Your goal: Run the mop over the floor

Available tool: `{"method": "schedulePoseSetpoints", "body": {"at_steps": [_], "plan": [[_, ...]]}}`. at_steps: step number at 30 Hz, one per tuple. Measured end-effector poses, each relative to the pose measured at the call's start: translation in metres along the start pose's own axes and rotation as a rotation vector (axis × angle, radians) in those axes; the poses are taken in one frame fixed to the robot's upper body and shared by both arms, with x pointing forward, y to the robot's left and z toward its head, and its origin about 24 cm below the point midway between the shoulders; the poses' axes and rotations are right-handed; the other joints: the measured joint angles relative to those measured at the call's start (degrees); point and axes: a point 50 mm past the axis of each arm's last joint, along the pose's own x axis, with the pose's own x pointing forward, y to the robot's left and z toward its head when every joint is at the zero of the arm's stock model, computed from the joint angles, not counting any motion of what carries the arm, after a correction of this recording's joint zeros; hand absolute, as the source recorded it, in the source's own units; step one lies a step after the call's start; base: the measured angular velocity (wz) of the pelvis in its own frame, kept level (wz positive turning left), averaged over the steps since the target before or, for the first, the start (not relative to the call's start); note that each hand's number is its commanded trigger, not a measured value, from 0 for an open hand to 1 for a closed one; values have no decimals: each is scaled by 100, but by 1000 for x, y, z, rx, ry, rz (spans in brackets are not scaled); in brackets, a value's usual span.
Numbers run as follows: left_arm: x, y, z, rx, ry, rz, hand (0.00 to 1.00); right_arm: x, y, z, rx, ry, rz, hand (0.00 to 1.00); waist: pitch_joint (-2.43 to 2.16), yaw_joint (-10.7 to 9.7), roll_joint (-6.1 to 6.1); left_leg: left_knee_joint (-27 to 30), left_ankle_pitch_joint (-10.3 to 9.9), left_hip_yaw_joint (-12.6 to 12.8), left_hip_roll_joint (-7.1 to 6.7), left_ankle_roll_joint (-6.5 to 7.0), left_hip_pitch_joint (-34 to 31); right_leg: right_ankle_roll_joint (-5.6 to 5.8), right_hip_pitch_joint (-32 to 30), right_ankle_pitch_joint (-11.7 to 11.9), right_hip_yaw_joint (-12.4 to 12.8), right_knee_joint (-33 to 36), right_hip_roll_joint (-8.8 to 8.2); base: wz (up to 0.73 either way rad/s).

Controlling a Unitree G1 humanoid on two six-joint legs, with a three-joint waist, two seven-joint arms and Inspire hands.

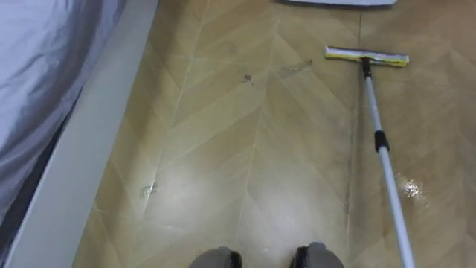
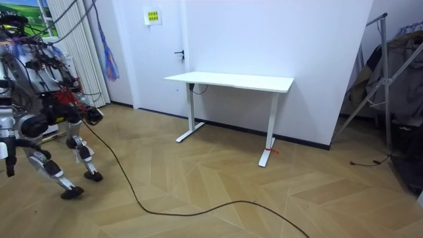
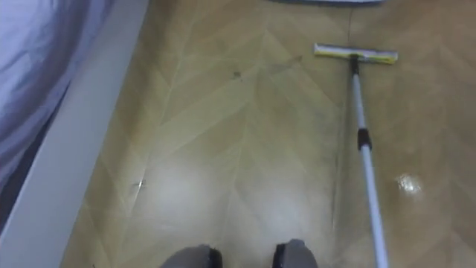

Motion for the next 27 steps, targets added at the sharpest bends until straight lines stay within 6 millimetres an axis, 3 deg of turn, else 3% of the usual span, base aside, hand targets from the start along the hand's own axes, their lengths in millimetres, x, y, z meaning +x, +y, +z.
{"method": "schedulePoseSetpoints", "body": {"at_steps": [1,2,3,4,5,6,7,8,9,11,12,14,16,18,19,21,23,25,27], "plan": [[0,1,-2,2,2,2,0,-1,-1,8,12,-31,3,100,5,27,-21,-288,6,-36,-24,-5,-122,35,61,-13,0,-48,22,37],[0,1,-5,9,9,0,0,-3,3,18,28,-76,20,100,-5,28,-55,-991,117,-118,-102,-46,-263,57,228,-69,12,-156,43,34],[0,-1,-10,11,23,-13,0,-3,9,18,47,-84,46,100,-10,36,-63,-1534,484,-123,-127,57,-292,116,472,-177,43,-285,84,29],[-1,-1,-13,10,30,-21,0,-3,12,15,47,-77,59,100,-40,36,-56,-1650,623,-142,-165,98,-256,141,580,-231,98,-337,88,16],[-1,-3,-16,11,39,-38,0,0,17,4,57,-49,85,100,-59,28,-109,-1718,707,-92,-197,245,-71,259,752,-292,193,-449,99,11],[-1,-4,-16,11,42,-53,0,3,16,-12,74,-10,98,100,-62,31,-113,-1705,700,65,-153,444,55,307,913,-331,288,-521,98,6],[0,-4,-15,10,41,-59,0,4,16,-20,75,9,98,100,-66,34,-127,-1700,633,149,-152,526,105,326,930,-338,342,-487,73,-11],[0,-7,-7,9,22,-69,0,6,11,-34,59,47,84,100,-64,34,-128,-1699,529,260,-193,627,196,453,902,-269,402,-345,10,-29],[0,-9,0,9,-4,-73,0,7,7,-50,43,88,66,100,-94,20,-63,-1696,417,349,-218,710,259,596,842,-153,398,-206,-50,-32],[-1,-10,10,25,-42,-73,0,8,3,-77,11,163,42,100,-115,-54,64,-1716,271,358,-301,786,368,656,747,80,421,70,-123,-25],[-1,-9,15,27,-60,-69,0,8,5,-96,-14,207,32,100,-98,-101,103,-1746,188,314,-380,813,471,650,577,265,481,406,-181,-43],[-1,-11,16,22,-67,-65,0,7,10,-110,-30,240,20,100,-52,-129,260,-1798,105,126,-426,804,594,620,219,266,535,460,-92,-58],[-1,-12,15,21,-65,-57,0,6,19,-120,-48,259,23,100,-62,-179,357,-1955,103,-90,-483,772,717,584,-168,286,531,-7,24,-54],[-1,-11,14,19,-56,-35,0,4,35,-129,-68,276,38,100,-65,-338,397,-2072,52,-342,-616,676,916,509,-264,601,489,-1087,58,-19],[-1,-12,14,14,-55,-30,0,4,38,-128,-68,276,43,100,-61,-370,401,-2053,8,-395,-633,642,956,496,-254,743,484,-1146,89,15],[-1,-17,15,7,-56,-36,0,3,43,-131,-55,301,44,100,-81,-397,435,-1972,-100,-522,-641,512,1064,364,-38,1001,354,-1171,125,28],[-1,-20,14,0,-50,-45,0,4,42,-119,-35,287,32,100,-80,-346,430,-1778,-148,-518,-594,422,1058,277,35,851,224,-1031,78,30],[-1,-19,14,-13,-47,-45,0,5,36,-86,-11,226,14,100,-74,-309,389,-1457,-170,-415,-496,379,977,192,57,642,80,-807,10,43],[-1,-15,12,-10,-40,-36,0,5,30,-57,23,150,10,100,-40,-269,335,-1411,-176,-414,-450,364,983,123,78,595,7,-750,18,27]]}}
